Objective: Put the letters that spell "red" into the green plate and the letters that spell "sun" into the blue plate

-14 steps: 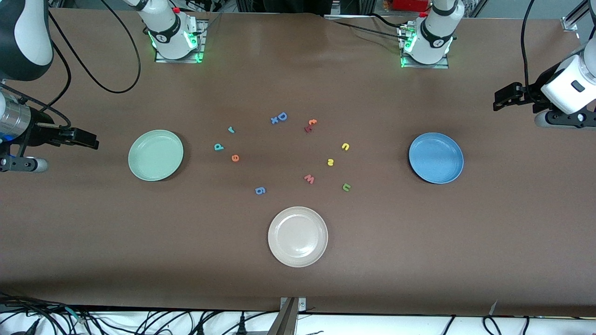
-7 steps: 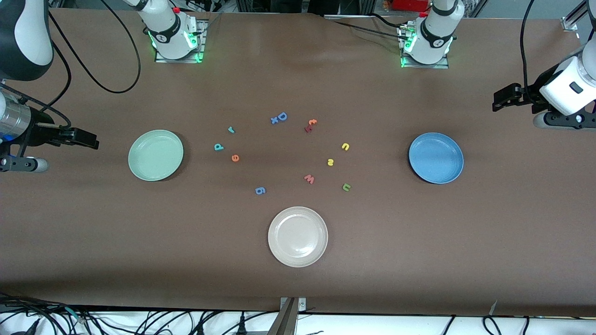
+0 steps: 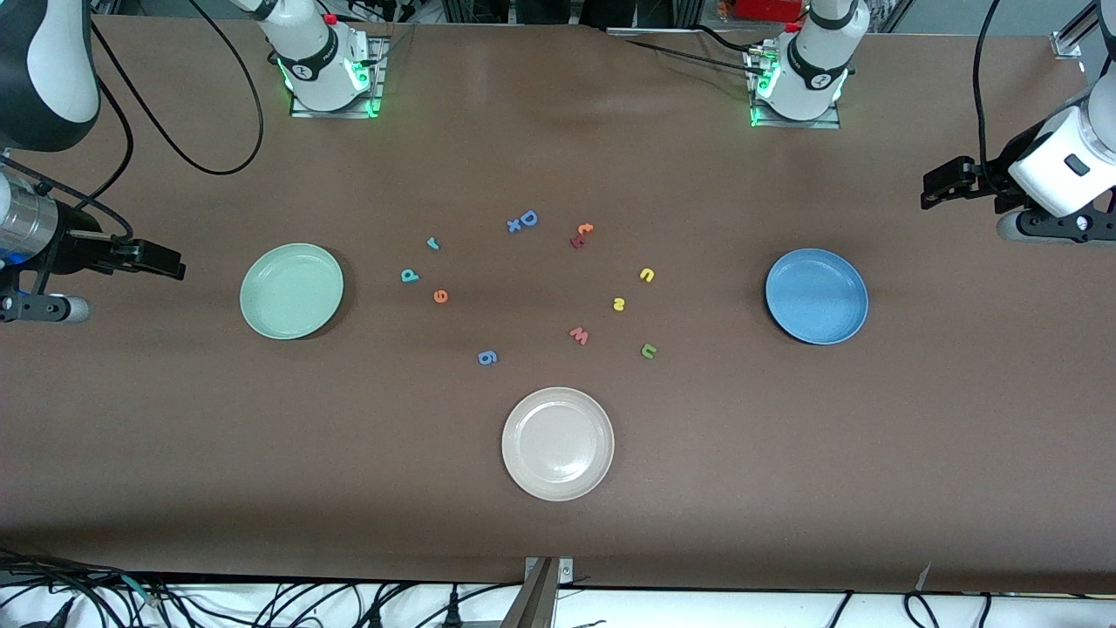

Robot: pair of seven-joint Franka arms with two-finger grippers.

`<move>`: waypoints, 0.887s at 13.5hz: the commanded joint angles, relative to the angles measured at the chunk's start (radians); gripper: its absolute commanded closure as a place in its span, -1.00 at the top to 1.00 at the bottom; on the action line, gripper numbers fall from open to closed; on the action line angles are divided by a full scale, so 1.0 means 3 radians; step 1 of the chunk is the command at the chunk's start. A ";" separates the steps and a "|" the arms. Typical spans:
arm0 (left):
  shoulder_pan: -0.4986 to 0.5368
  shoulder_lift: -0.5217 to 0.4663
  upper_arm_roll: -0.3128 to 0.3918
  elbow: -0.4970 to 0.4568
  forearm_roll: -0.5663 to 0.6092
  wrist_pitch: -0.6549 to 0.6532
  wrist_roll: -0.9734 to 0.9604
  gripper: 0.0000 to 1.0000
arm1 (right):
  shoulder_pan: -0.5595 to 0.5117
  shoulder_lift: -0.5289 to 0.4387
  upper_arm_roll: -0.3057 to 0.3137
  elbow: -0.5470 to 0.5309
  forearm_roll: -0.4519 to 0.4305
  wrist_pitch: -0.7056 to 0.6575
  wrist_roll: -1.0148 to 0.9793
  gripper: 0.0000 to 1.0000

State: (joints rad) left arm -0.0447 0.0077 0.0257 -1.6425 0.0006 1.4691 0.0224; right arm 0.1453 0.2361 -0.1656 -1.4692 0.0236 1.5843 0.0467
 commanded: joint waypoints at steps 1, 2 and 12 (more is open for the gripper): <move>-0.0030 -0.0015 0.0012 -0.0017 0.0024 0.0032 -0.0003 1.00 | 0.0012 -0.0051 -0.0005 -0.0052 0.0039 -0.0019 0.0044 1.00; -0.0030 -0.0015 0.0012 -0.0017 0.0024 0.0032 -0.0003 1.00 | 0.0012 -0.0051 -0.0005 -0.0052 0.0039 -0.0014 0.0049 1.00; -0.0035 -0.0015 0.0006 -0.0027 0.0024 0.0032 -0.0003 1.00 | -0.0009 -0.0076 -0.0016 -0.0017 0.0059 -0.0014 0.0089 1.00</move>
State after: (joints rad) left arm -0.0492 0.0089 0.0256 -1.6425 0.0006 1.4691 0.0218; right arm 0.1444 0.2340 -0.1684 -1.4694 0.0238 1.5842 0.0491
